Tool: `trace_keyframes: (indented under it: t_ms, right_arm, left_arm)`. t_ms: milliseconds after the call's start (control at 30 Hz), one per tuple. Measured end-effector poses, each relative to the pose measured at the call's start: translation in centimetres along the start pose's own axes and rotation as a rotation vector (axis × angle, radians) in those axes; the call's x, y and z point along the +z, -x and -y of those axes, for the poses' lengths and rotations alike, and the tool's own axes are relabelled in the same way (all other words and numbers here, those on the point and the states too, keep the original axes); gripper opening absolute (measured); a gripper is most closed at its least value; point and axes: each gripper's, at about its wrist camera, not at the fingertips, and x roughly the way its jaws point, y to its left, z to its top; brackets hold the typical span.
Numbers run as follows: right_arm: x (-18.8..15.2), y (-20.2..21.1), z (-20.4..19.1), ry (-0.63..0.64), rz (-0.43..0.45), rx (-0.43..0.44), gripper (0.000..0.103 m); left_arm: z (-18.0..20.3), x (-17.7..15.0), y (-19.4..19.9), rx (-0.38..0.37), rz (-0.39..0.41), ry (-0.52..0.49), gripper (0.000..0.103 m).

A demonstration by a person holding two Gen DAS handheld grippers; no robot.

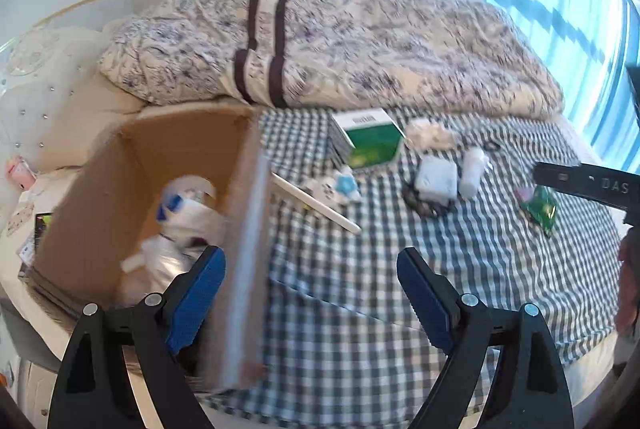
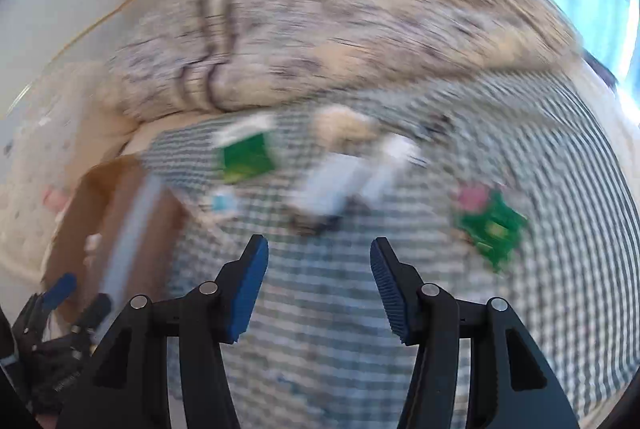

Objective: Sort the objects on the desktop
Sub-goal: 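Grasp the green packet with the right tool while the left tool grasps a thin white stick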

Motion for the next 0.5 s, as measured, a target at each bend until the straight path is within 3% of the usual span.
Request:
trace_keyframes:
  t_ms: [133,200,333,433,500]
  right_arm:
    - [-0.8,-0.7,6.6,-0.119,0.009,-0.087,0.053]
    - [-1.2,-1.0,8.7,-0.155,0.010,-0.113,0.053]
    - [-1.9,-2.2,11.3,-0.189,0.000,-0.141,0.053]
    - [-2.1,-3.3,12.3,-0.193,-0.006,-0.174,0.053]
    - [-2.1,-4.1,13.3,-0.212,-0.016,-0.174,0.053]
  left_arm:
    - [1.8,0.1,-3.5,-0.023,-0.060,0.069,0.090]
    - [2.7,0.1,-5.9,0.005,-0.093,0.100,0.090]
    - [4.0,0.2,-10.8,0.105,-0.128,0.137,0.090]
    - [4.8,0.4,-14.7,0.256,-0.126,0.121,0.090]
    - [4.9,0.6,-16.5,0.289,-0.119,0.111,0.090]
